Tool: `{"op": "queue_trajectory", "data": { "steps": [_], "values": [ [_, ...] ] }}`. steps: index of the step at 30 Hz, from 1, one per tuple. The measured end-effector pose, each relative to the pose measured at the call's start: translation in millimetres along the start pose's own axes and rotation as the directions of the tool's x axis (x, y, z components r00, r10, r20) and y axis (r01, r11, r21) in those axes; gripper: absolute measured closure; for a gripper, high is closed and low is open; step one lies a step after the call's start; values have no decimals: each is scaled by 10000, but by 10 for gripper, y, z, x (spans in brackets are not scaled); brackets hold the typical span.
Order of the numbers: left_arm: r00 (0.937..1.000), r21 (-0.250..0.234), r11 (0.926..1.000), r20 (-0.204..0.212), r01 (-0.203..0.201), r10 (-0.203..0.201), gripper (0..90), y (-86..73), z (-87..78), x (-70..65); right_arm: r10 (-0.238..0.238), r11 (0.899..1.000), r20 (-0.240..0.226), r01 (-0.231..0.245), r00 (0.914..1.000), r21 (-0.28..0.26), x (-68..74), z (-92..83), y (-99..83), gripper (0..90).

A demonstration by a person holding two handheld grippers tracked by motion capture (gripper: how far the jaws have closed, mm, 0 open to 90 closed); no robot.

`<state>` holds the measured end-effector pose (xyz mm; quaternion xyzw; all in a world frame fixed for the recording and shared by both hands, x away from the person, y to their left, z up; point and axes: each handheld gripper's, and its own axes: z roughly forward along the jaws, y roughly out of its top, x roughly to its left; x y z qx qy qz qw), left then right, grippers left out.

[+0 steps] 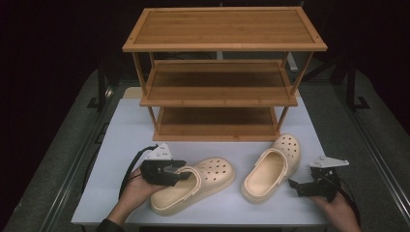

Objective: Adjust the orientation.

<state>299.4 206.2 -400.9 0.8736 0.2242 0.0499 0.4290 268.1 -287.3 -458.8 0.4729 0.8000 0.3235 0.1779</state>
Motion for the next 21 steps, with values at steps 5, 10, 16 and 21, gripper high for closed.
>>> {"op": "queue_trajectory", "data": {
  "steps": [5, 10, 16, 21],
  "values": [
    [9999, 102, 9999, 42, -117, 116, 584, 31, 86, -18, -5, 10000, -1, 5, 10000, -2, -1, 0, 0, 0],
    [9981, 173, 9988, -397, -469, 475, 671, 43, 74, -49, -5, 10000, 1, 5, 10000, 2, 0, 0, 0, 0],
    [9943, 274, 9965, -700, -790, 808, 706, 57, 61, -81, 1, 10000, 0, -1, 10000, 3, 0, 1, 1, 0],
    [9930, 309, 9971, -941, -693, 719, 732, 47, 1, -33, 1, 10000, 0, -1, 10000, 2, 0, 0, 0, 0]
  ]
}}
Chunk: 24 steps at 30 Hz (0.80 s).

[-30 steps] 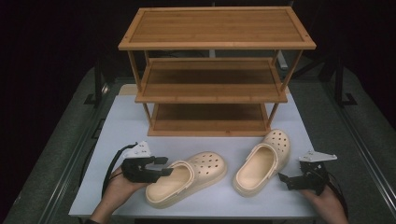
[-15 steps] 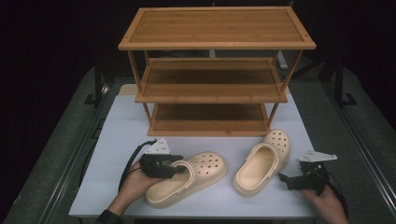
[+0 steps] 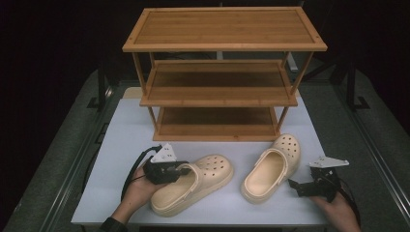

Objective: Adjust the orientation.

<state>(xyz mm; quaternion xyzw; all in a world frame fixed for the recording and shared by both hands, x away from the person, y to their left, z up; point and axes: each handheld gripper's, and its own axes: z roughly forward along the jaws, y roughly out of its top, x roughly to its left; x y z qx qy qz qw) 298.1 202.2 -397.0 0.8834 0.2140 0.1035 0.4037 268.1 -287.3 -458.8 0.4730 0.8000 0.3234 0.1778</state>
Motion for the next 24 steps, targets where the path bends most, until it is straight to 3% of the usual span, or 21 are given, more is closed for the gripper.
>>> {"op": "queue_trajectory", "data": {
  "steps": [8, 12, 14, 15, 16, 19, 24],
  "values": [
    [9949, -216, 9991, -925, 371, -389, 738, -95, -230, 204, -1, 10000, 0, 1, 10000, 1, 0, 0, 0, 0],
    [9875, -246, 9976, -1426, 651, -680, 738, -191, -358, 325, -1, 10000, 0, 1, 10000, 2, 0, 0, 0, 0],
    [9820, -298, 9962, -1684, 817, -855, 737, -243, -421, 381, 2, 10000, -2, -2, 10000, 2, 0, 0, 0, 0],
    [9762, -393, 9942, -1890, 1006, -1062, 737, -294, -478, 434, 0, 10000, -1, 0, 10000, 2, 0, 0, 0, 0],
    [9762, -393, 9942, -1890, 1006, -1062, 737, -294, -478, 434, 0, 10000, -1, 0, 10000, 2, 0, 0, 0, 0],
    [9674, -328, 9919, -2193, 1224, -1267, 736, -376, -545, 510, 1, 10000, -2, -1, 10000, 3, 0, 0, 0, 0],
    [9624, -208, 9905, -2348, 1358, -1368, 734, -431, -553, 549, 1, 10000, -3, -1, 10000, 1, 0, 0, 0, 0]
  ]
}}
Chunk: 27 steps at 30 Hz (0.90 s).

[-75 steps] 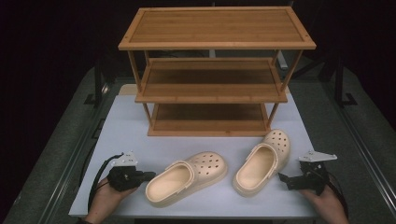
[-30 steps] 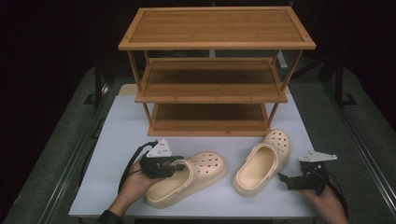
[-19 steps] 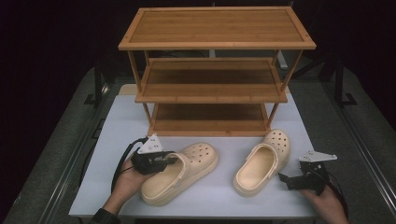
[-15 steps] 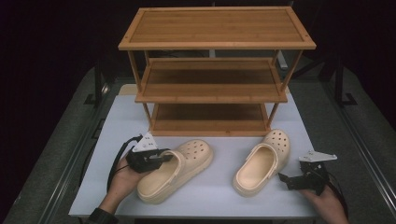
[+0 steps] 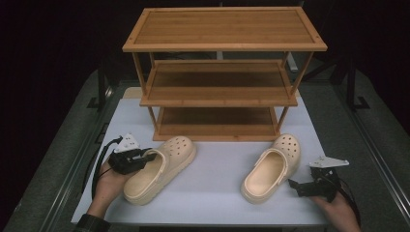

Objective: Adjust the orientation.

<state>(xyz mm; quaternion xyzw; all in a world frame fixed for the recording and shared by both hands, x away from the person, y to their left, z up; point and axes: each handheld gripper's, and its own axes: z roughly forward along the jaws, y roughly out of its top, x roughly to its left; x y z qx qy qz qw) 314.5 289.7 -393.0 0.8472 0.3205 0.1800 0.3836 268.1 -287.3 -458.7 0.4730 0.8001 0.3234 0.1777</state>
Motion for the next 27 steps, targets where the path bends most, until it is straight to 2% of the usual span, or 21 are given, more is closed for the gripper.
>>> {"op": "queue_trajectory", "data": {
  "steps": [4, 8, 10, 11, 16, 20, 21, 22, 26, 27],
  "values": [
    [10000, 120, 9999, 39, 41, -42, 725, -30, 23, -3, -13, 10000, 1, 13, 10000, -5, -1, 0, 0, 0],
    [9994, 49, 9997, 220, 260, -261, 698, -48, 19, 0, -1, 10000, -2, 1, 10000, -5, -1, 0, 0, 0],
    [9982, -62, 9991, 427, 429, -426, 669, -58, 9, -3, 0, 10000, -1, 0, 10000, -5, 0, 0, 0, 0],
    [9976, -59, 9987, 482, 505, -501, 617, -69, -18, -8, 2, 10000, -3, -2, 10000, -3, 0, -1, -1, 0],
    [9959, -60, 9976, 593, 686, -681, 504, -132, -140, -11, -11, 10000, -4, 11, 10000, -9, -2, 0, -1, 0],
    [9952, -319, 9956, 460, 879, -864, 426, -206, -315, 36, -12, 10000, -2, 12, 10000, -3, -2, 0, 0, 0],
    [9937, -477, 9931, 374, 1070, -1052, 393, -254, -409, 89, -17, 10000, -1, 17, 10000, 16, -2, -1, 1, 0],
    [9937, -477, 9931, 374, 1070, -1052, 382, -254, -409, 89, -17, 10000, -1, 17, 10000, 16, -2, -1, 1, 0],
    [9894, -635, 9874, -20, 1447, -1451, 347, -389, -559, 232, -14, 10000, -10, 14, 10000, 12, -3, 0, 1, 0],
    [9844, -676, 9830, -325, 1704, -1729, 331, -463, -607, 316, -13, 10000, -10, 13, 10000, 14, -3, 0, 1, 0]
  ]
}}
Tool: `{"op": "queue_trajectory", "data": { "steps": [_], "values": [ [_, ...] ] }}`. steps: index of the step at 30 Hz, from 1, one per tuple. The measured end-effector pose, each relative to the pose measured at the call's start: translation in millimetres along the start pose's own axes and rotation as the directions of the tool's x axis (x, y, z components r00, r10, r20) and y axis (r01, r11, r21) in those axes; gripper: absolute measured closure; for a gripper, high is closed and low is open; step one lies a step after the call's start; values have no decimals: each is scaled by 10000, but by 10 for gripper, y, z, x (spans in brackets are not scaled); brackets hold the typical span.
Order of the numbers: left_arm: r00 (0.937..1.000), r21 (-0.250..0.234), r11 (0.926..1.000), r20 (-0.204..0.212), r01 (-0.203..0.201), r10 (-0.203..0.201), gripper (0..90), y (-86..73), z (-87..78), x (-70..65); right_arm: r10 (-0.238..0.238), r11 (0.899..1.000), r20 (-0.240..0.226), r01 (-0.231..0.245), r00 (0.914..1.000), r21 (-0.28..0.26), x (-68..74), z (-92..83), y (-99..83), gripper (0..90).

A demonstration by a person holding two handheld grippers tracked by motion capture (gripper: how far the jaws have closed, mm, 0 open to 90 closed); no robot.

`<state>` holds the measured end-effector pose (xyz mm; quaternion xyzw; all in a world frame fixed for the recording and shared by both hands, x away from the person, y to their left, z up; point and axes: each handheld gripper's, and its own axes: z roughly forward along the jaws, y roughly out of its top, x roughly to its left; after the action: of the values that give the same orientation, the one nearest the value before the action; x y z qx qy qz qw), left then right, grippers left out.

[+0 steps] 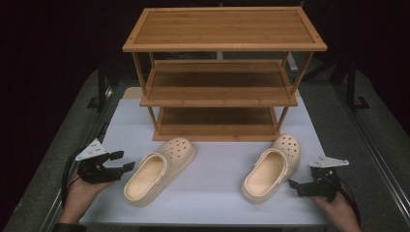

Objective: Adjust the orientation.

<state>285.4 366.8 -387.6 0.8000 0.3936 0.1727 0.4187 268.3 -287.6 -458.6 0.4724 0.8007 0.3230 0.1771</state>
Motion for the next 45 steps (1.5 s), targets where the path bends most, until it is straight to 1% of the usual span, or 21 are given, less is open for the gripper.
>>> {"op": "queue_trajectory", "data": {
  "steps": [3, 4, 6, 8, 9, 10, 13, 16, 18, 19, 30, 32, 34, 38, 39, 40, 41, 42, 43, 44, 45],
  "values": [
    [9990, 15, 9995, -312, 319, -318, 305, -56, -24, 100, 4, 10000, -4, -4, 10000, 5, 0, 0, 1, 0],
    [9958, 249, 9985, -786, 488, -467, 281, -114, -11, 188, 5, 10000, 0, -5, 10000, 6, 0, 0, 0, 0],
    [9931, 417, 9971, -1013, 637, -593, 238, -143, 9, 226, 2, 10000, 0, -2, 10000, 3, 0, 0, 0, 0],
    [9837, 914, 9908, -1587, 1002, -848, 176, -230, 120, 312, -3, 10000, 2, 3, 10000, 11, 0, 0, 1, 0],
    [9837, 914, 9908, -1587, 1002, -848, 159, -230, 120, 312, -3, 10000, 2, 3, 10000, 11, 0, 0, 1, 0],
    [9782, 1180, 9880, -1937, 996, -754, 154, -255, 173, 334, -2, 10000, 6, 2, 10000, 8, 1, 0, 1, 0],
    [9682, 1448, 9838, -2405, 1062, -691, 115, -288, 272, 383, -3, 10000, 13, 3, 10000, 1, 1, 0, 0, 0],
    [9664, 1526, 9832, -2502, 1002, -596, 69, -312, 357, 415, 3, 10000, 7, -3, 10000, 15, 3, -1, 1, 0],
    [9692, 1704, 9800, -2388, 1031, -604, 11, -334, 432, 428, 24, 10000, 17, -24, 10000, 20, 6, 0, 3, 0],
    [9737, 1806, 9800, -2242, 832, -413, 11, -365, 500, 410, 21, 10000, 17, -21, 10000, 24, 5, 0, 4, 0],
    [9745, 1669, 9813, -2164, 959, -584, 0, -380, 509, 427, 105, 9999, -33, -105, 9999, 54, -14, -15, 8, 38],
    [9745, 1669, 9813, -2164, 960, -586, 0, -380, 509, 427, 159, 9998, 30, -160, 9999, 121, -44, -65, 20, 137],
    [9745, 1668, 9813, -2165, 960, -586, 0, -380, 509, 426, 373, 9992, 78, -375, 9993, 157, -81, -113, 39, 161],
    [9746, 1683, 9809, -2160, 972, -595, 0, -380, 510, 429, 737, 9970, 110, -734, 9972, -238, -203, -241, 124, 358],
    [9746, 1683, 9809, -2160, 972, -595, 0, -380, 510, 429, 737, 9970, 110, -734, 9972, -238, -203, -241, 124, 358],
    [9745, 1680, 9810, -2163, 967, -591, 0, -380, 510, 428, 744, 9963, 197, -734, 9970, -451, -269, -282, 165, 557],
    [9745, 1680, 9810, -2163, 967, -591, 0, -380, 510, 428, 744, 9963, 197, -734, 9970, -451, -269, -282, 165, 557],
    [9745, 1676, 9811, -2163, 969, -593, 0, -380, 510, 428, 841, 9948, 179, -829, 9963, -586, -335, -299, 215, 711],
    [9746, 1681, 9810, -2161, 969, -592, 0, -380, 510, 429, 841, 9948, 179, -829, 9963, -586, -335, -299, 215, 711],
    [9745, 1654, 9812, -2158, 994, -623, 0, -381, 512, 428, 805, 9944, 189, -790, 9966, -703, -398, -294, 281, 820],
    [9745, 1654, 9812, -2158, 994, -623, 0, -381, 512, 428, 805, 9944, 189, -790, 9966, -703, -398, -294, 281, 820]
  ]
}}
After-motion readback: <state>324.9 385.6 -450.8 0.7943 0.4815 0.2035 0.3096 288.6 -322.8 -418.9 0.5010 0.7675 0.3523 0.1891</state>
